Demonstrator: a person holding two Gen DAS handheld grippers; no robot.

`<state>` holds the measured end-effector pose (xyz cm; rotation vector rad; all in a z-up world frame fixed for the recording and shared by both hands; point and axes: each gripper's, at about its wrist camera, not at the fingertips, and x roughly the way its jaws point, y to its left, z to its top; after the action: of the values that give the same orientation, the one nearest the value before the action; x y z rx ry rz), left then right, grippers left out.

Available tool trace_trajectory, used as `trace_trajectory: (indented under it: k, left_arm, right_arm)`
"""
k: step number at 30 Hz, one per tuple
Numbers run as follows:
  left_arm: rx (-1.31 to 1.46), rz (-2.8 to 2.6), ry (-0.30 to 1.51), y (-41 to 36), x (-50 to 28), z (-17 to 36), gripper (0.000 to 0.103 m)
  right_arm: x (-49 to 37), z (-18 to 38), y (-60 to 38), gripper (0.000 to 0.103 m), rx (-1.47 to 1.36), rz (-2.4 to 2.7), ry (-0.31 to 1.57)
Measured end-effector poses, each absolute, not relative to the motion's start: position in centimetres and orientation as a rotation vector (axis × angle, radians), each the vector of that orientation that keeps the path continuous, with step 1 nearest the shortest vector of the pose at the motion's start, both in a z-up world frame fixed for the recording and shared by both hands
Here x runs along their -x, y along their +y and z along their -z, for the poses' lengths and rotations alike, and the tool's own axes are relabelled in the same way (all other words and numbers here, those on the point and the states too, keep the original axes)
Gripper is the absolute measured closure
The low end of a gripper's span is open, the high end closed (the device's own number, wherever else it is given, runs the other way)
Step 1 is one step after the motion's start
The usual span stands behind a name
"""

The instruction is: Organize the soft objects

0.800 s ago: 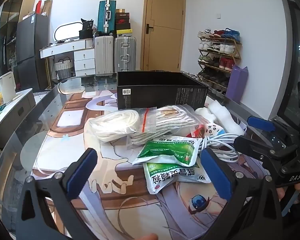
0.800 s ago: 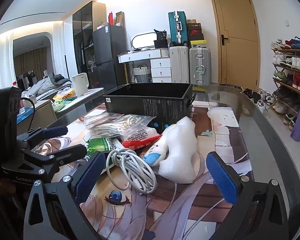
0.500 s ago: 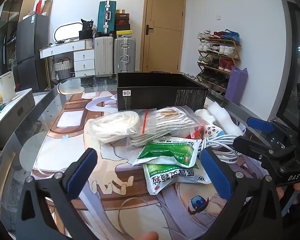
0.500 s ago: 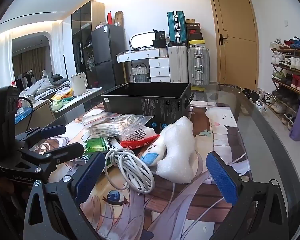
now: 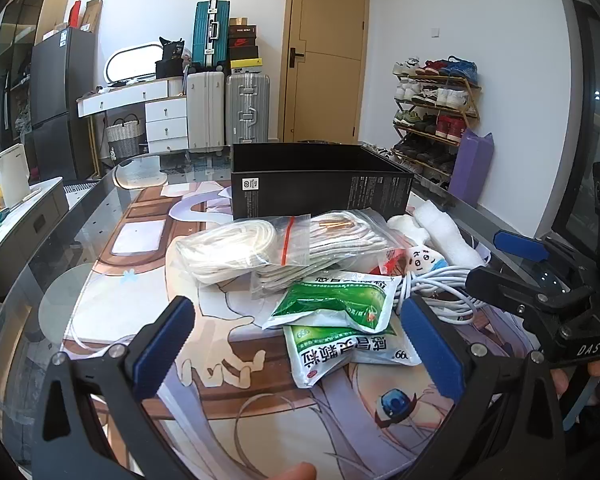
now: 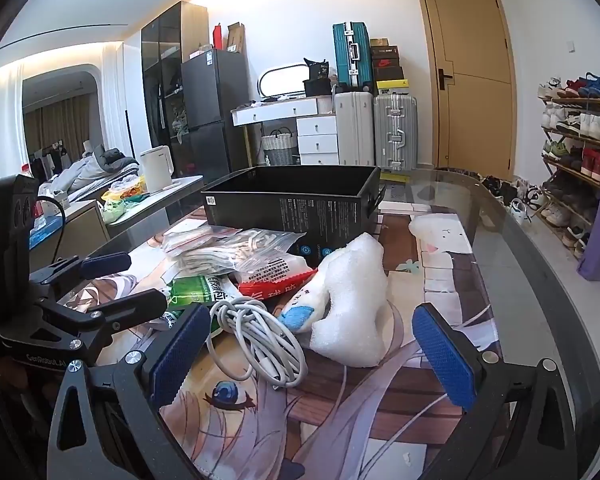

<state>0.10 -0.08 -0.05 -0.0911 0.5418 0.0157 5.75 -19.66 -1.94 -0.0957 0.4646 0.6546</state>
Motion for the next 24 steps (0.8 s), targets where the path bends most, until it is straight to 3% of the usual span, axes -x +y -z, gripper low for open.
trace_trajectory:
  k: [24]
  left_arm:
    - [0.094,-0.01,0.549,0.13,-0.11,0.22,0.0]
  right_arm:
    - [-5.92,1.9,-19.64,0.0,0.089,-0.658,0.462]
